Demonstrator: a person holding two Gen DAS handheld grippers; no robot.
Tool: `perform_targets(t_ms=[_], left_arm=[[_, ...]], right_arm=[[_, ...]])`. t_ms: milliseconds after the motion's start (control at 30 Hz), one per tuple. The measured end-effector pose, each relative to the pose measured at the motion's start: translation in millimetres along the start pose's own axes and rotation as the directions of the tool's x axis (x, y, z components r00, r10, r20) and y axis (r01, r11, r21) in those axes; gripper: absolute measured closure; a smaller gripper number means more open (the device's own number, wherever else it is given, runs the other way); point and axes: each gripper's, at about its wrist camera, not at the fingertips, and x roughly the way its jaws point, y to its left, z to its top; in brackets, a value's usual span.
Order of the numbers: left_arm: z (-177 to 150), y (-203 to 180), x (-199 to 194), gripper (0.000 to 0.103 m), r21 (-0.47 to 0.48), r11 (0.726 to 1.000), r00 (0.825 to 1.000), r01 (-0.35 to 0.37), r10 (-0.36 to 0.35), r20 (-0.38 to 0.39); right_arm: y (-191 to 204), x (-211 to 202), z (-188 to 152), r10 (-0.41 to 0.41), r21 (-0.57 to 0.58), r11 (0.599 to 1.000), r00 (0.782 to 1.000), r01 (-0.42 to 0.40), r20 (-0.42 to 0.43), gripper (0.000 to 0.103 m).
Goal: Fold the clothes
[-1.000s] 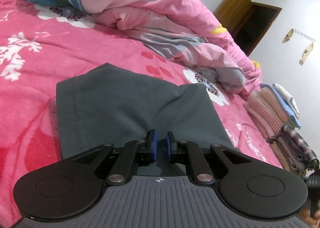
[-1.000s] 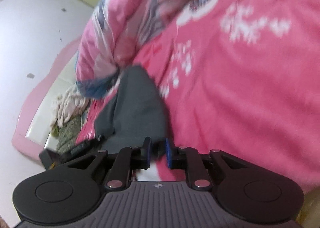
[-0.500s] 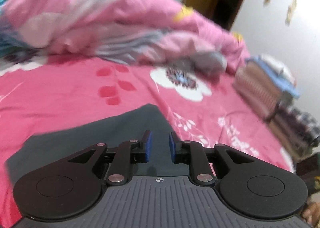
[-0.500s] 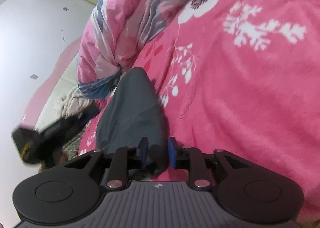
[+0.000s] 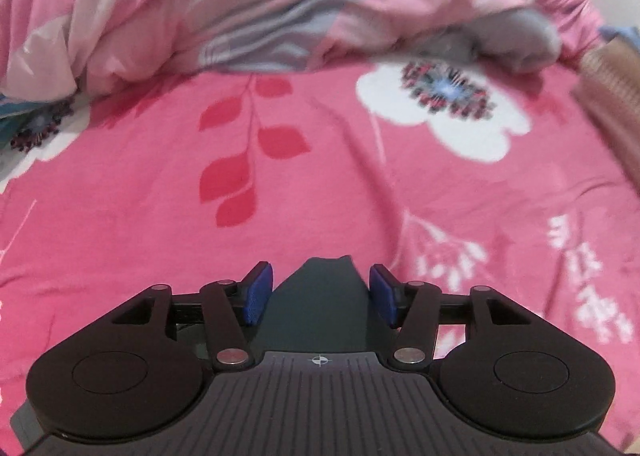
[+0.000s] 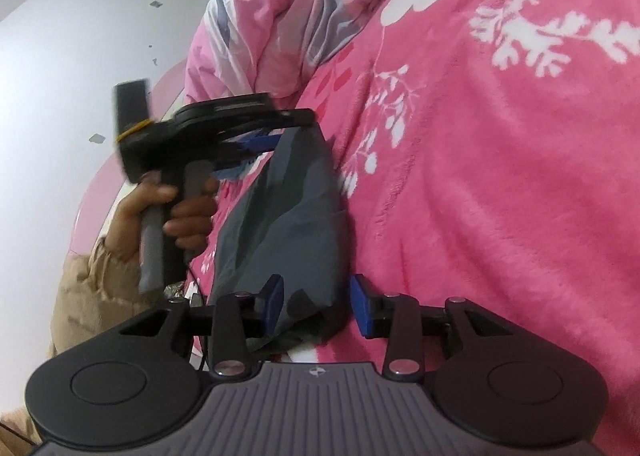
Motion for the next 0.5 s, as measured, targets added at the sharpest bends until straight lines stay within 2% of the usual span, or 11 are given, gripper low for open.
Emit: perform_targets(t_ms=[67,100,133,167,233,300,500], left_arm=[[-1.7,3.5,9.8,0.05,-0.023,1.0,1.0,0.003,-0.004,-0.024],[-2.9,4.2,12.0,0.055,-0.03,1.0,1.0,0.008,-0.009,-0.028],[-4.0,4.1,12.8,0.062,-0.034,0.999,1.0,0.018,-0.019,-0.025],[-5.2,4.0,13.6,0.065,-0.038,0.999,0.999,0.027,-0.028,-0.023],[-7.2,1.4,12.8,0.079,-0.033,0.999,0.999,0.033,-0.033,-0.012],[-8.4,-4.4,11.0,0.086,-0.011,1.0,1.0,0.019,-0.019,0.004],[-11.0,-14.1,8.9,0.089,0.026,1.0,0.999,-0.016,0.015,0.034]], right_arm=[[-0.3,0.3,-0.2,0.005,-0.001,1.0,1.0,-0.005,0.0,0.07],[-0.3,0.4,-0.5,0.004,-0.002,1.0,1.0,-0.004,-0.001,0.07],[0.1,0.5,-1.0,0.001,-0.008,1.0,1.0,-0.001,0.0,0.074],[0.3,0.3,-2.1,-0.004,-0.014,1.0,1.0,0.004,0.003,0.084],[0.4,-0.5,-4.9,-0.015,-0.026,1.0,1.0,0.016,0.009,0.092],[1.5,-2.4,-8.1,-0.014,-0.031,0.999,1.0,0.015,0.016,0.097],[11.6,-10.1,-17.7,0.007,-0.018,1.0,0.999,-0.006,0.036,0.1]])
